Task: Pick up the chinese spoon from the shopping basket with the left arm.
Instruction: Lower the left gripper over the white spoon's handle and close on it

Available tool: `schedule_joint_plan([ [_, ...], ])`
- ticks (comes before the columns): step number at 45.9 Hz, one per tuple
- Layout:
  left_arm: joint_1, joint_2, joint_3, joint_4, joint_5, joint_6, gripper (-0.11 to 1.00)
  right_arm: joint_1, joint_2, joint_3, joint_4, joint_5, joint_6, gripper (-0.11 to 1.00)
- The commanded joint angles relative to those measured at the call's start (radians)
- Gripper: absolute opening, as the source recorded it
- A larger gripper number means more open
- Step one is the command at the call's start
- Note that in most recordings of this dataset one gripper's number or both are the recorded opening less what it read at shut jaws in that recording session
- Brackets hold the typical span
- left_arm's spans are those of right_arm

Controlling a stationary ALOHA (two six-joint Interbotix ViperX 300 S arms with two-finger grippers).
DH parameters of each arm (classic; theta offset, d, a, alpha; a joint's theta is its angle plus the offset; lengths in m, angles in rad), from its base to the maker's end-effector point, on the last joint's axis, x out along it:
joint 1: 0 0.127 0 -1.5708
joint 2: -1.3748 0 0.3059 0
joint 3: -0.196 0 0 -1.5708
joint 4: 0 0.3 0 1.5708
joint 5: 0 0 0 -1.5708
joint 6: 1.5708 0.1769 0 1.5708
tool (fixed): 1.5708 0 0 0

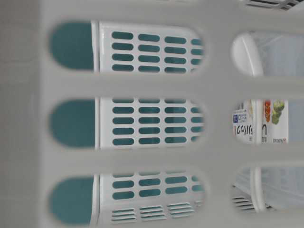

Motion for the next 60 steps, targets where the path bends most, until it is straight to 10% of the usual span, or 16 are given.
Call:
schedule_joint_plan([
  [1,-0.011,0.037,-0.089,0.040,0.074,-0.017,0.06,0.003,0.008,-0.009,0.005,-0.005,0.009,0.00],
  [45,-0.109,0.761,-0.848,0.041,0.943,-0.023,0.00,-0.011,-0.002,0.005,0.009,0.084,0.064,0.03],
  [60,-0.112,0.870,-0.917,0.041,0.982,-0.023,0.05,-0.011,-0.005,0.003,0.009,0.089,0.064,0.58],
])
